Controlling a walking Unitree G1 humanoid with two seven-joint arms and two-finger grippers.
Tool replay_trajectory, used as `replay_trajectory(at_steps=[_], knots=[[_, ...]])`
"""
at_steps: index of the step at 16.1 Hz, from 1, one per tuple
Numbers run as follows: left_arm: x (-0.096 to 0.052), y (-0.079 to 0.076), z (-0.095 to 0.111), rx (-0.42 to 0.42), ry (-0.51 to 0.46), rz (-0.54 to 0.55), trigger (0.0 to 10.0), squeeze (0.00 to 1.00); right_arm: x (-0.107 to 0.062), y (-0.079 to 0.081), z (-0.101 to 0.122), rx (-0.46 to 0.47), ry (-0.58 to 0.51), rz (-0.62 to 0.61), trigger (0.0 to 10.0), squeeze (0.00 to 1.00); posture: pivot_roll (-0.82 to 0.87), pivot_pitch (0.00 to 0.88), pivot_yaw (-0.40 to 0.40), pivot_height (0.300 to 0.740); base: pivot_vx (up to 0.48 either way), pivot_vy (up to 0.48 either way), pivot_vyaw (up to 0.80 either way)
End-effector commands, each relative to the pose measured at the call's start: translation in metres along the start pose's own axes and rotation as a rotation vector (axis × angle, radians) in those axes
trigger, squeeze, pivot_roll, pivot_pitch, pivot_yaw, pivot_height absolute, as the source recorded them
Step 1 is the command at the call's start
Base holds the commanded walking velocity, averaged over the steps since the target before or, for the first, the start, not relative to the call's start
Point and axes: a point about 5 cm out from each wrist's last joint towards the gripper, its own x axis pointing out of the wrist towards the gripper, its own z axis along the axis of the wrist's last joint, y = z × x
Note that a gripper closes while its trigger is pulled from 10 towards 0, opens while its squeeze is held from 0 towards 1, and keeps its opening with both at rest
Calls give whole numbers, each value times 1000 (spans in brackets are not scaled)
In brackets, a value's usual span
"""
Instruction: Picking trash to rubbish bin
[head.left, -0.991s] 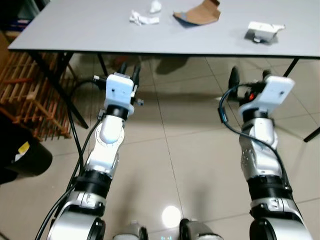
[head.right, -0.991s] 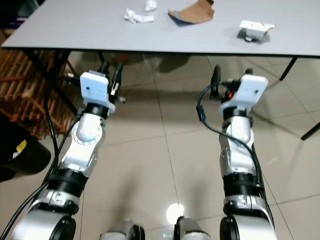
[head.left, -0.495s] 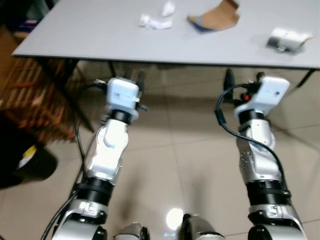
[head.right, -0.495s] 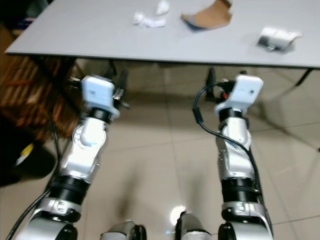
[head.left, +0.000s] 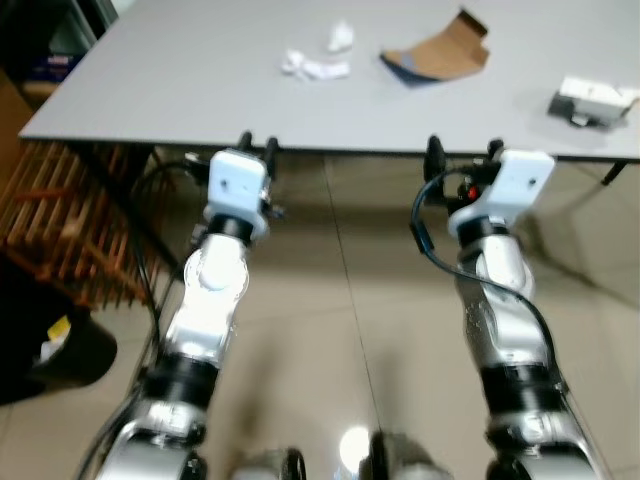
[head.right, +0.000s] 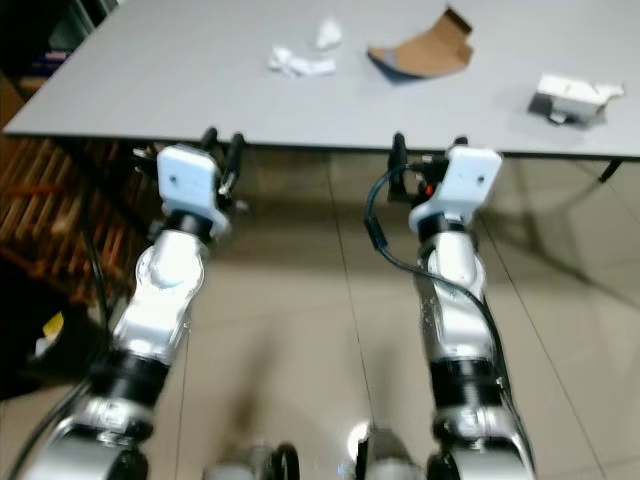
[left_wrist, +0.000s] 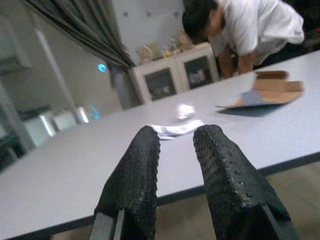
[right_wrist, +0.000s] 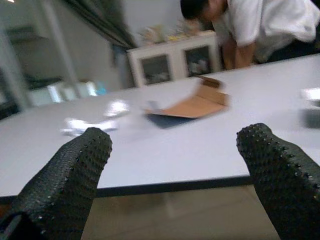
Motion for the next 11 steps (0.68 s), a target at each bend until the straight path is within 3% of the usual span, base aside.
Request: replay_trajectory(at_steps=[1,11], knots=[[-1,6,2,12,-7,3,10000,0,2,4,7,11,-24,11,10000,0,-33,169,63,740,416,0,0],[1,4,5,10,-6,-5,10000,0,2,7,8,22,-14,18,10000,0,-27,189,56,740,414,0,0]])
